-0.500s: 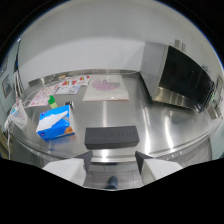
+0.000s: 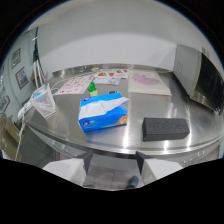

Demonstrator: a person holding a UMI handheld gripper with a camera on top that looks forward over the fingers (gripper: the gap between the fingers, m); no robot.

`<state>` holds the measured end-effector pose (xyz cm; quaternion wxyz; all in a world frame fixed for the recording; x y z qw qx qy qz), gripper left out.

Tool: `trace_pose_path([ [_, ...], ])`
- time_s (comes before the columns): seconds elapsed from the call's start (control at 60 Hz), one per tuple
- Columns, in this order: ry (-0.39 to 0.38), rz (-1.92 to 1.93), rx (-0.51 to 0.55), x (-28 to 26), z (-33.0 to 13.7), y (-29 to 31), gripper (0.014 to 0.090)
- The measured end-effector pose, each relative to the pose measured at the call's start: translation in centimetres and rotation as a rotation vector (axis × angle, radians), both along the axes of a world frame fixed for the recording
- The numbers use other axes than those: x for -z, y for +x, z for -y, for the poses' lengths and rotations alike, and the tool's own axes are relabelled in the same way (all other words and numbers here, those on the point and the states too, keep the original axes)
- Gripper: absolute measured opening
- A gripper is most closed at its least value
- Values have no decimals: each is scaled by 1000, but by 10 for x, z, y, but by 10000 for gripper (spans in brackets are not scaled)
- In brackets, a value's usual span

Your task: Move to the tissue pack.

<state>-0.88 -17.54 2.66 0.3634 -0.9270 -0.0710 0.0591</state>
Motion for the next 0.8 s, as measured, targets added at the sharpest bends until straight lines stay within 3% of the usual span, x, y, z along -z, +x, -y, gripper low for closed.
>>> trace_pose_path([
  [0.417, 50, 46, 34, 11, -73, -34, 836],
  [0.8, 47, 59, 39, 16, -81, -38, 833],
])
